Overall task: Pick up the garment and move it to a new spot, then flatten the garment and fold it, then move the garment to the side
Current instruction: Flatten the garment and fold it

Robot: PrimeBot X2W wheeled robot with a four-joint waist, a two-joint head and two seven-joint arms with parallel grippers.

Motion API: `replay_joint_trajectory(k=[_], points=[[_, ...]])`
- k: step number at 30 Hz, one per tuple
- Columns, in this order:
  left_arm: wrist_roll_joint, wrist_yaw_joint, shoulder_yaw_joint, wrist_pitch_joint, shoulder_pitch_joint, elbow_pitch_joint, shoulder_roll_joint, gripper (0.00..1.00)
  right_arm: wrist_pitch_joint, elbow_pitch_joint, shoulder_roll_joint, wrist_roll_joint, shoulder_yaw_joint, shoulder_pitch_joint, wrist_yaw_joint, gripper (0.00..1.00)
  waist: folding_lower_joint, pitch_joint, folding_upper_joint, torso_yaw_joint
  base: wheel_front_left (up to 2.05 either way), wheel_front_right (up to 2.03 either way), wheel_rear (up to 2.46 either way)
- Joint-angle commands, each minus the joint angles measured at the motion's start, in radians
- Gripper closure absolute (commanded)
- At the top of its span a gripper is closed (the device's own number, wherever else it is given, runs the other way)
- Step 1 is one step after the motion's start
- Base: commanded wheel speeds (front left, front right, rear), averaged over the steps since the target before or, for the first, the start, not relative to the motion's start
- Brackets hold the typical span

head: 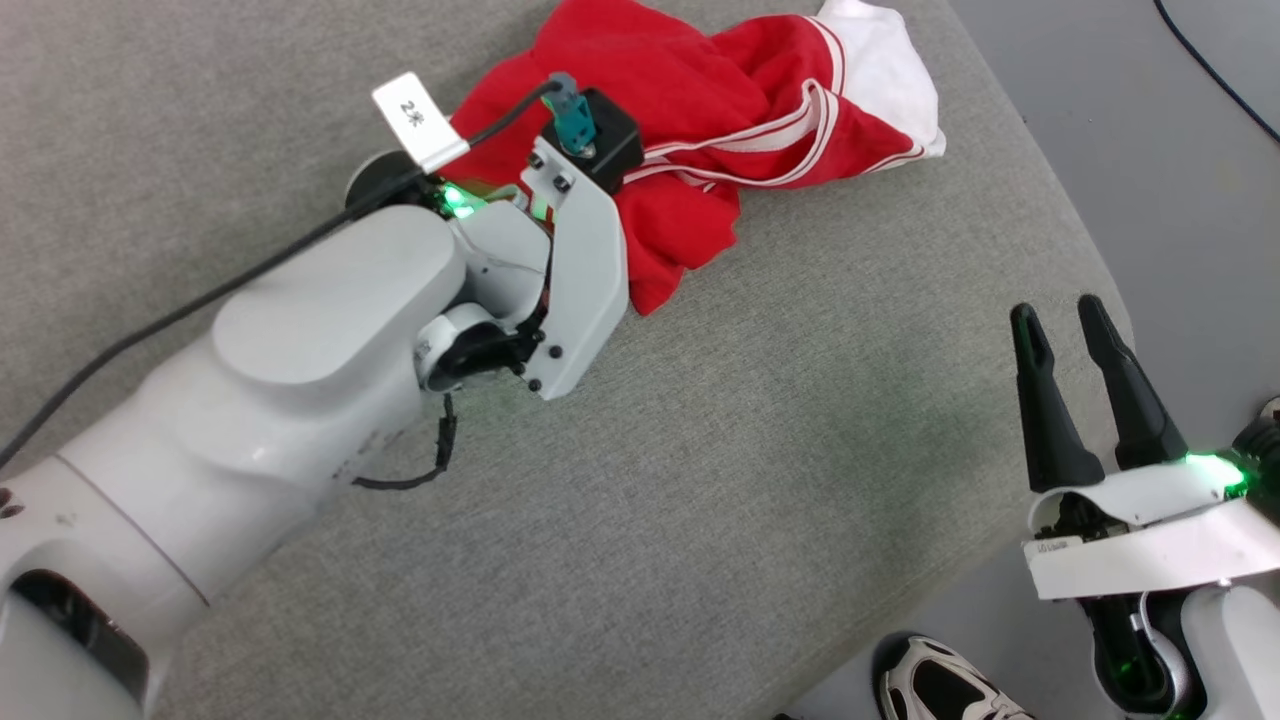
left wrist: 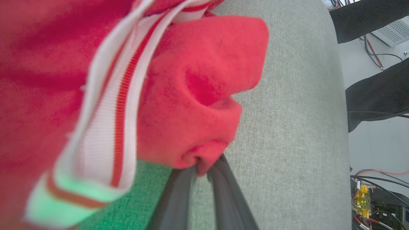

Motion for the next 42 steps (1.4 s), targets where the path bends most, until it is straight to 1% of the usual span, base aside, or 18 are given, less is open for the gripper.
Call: replay_joint_trajectory(k=[1, 6, 9, 11, 14, 21, 23, 26, 28, 30, 31, 32, 33, 34, 37, 40, 42], points=[[-0.006, 0.001, -0.004, -0.005, 0.004, -0.006, -0.002, 1.0, -0.005, 0.001, -0.002, -0.001, -0.001, -0.017, -0.001, 0.0, 0.0, -0.005, 0.0, 0.005, 0.0, 0.0, 0.0], [-0.041, 0.001, -0.002, -0.043, -0.011, -0.042, -0.001, 1.0, -0.005, 0.003, -0.027, -0.006, -0.001, -0.022, -0.001, 0.0, 0.0, -0.029, 0.0, 0.063, 0.0, 0.0, 0.0], [-0.033, 0.001, -0.002, -0.044, 0.001, -0.11, 0.024, 1.0, -0.005, 0.002, -0.046, -0.011, -0.009, -0.021, -0.001, 0.0, 0.0, -0.054, 0.0, 0.11, 0.0, 0.0, 0.0], [-0.039, 0.001, -0.002, -0.034, 0.021, -0.167, 0.061, 1.0, -0.005, 0.001, -0.059, -0.013, -0.004, -0.019, -0.001, 0.0, 0.0, -0.072, 0.0, 0.141, 0.0, 0.0, 0.0], [-0.074, 0.001, -0.002, -0.009, 0.049, -0.265, 0.139, 1.0, -0.005, 0.001, -0.079, -0.015, 0.009, -0.018, -0.001, 0.0, 0.0, -0.097, 0.0, 0.183, 0.0, 0.0, 0.0], [-0.162, 0.001, -0.002, 0.066, 0.175, -0.538, 0.367, 1.0, -0.005, -0.001, -0.123, -0.011, 0.02, 0.002, -0.001, 0.0, 0.0, -0.14, 0.0, 0.275, 0.0, 0.0, 0.0], [-0.191, 0.001, -0.002, 0.079, 0.225, -0.614, 0.415, 1.0, -0.005, -0.003, -0.134, -0.011, 0.021, 0.006, -0.001, 0.0, 0.0, -0.145, 0.0, 0.297, 0.0, 0.0, 0.0], [-0.231, 0.001, -0.002, 0.099, 0.295, -0.722, 0.458, 1.0, -0.003, -0.008, -0.146, -0.01, 0.024, 0.006, -0.001, 0.0, 0.0, -0.146, 0.0, 0.324, 0.0, 0.0, 0.0], [-0.235, 0.001, 0.0, 0.092, 0.32, -0.769, 0.467, 1.0, 0.001, -0.013, -0.154, -0.009, 0.022, 0.0, -0.001, 0.0, 0.0, -0.145, 0.0, 0.338, 0.0, 0.0, 0.0], [-0.217, 0.001, -0.002, 0.083, 0.334, -0.796, 0.465, 1.0, 0.007, -0.017, -0.158, -0.009, 0.02, -0.008, -0.001, 0.0, 0.0, -0.144, 0.0, 0.347, 0.0, 0.0, 0.0], [-0.209, 0.001, 0.001, 0.069, 0.336, -0.797, 0.46, 0.88, 0.01, -0.019, -0.161, -0.01, 0.018, -0.01, -0.001, 0.0, 0.0, -0.144, 0.0, 0.352, 0.0, 0.0, 0.0], [-0.2, 0.001, 0.005, 0.058, 0.334, -0.791, 0.458, 0.69, 0.013, -0.021, -0.164, -0.01, 0.014, -0.011, -0.001, 0.0, 0.0, -0.145, 0.0, 0.356, 0.0, 0.0, 0.0], [-0.179, 0.001, 0.005, 0.052, 0.324, -0.785, 0.461, 0.52, 0.013, -0.023, -0.164, -0.011, 0.012, -0.01, -0.001, 0.0, 0.0, -0.147, 0.0, 0.359, 0.0, 0.0, 0.0], [-0.158, 0.001, 0.009, 0.043, 0.311, -0.778, 0.466, 0.0, 0.016, -0.025, -0.166, -0.012, 0.011, -0.009, -0.001, 0.0, 0.0, -0.149, 0.0, 0.362, 0.0, 0.0, 0.0], [-0.155, 0.003, 0.026, 0.038, 0.295, -0.78, 0.495, 0.0, 0.022, -0.029, -0.172, -0.012, 0.004, 0.0, -0.001, 0.0, 0.0, -0.158, 0.0, 0.367, 0.0, 0.0, 0.0], [-0.149, 0.012, 0.048, 0.063, 0.26, -0.817, 0.545, 0.0, 0.025, -0.033, -0.174, -0.012, -0.005, 0.014, -0.001, 0.0, 0.0, -0.168, 0.0, 0.371, 0.0, 0.0, 0.0], [-0.144, 0.017, 0.065, 0.076, 0.232, -0.849, 0.562, 0.0, 0.027, -0.034, -0.175, -0.011, -0.007, 0.014, -0.001, 0.0, 0.0, -0.171, 0.0, 0.371, 0.0, 0.0, 0.0]])
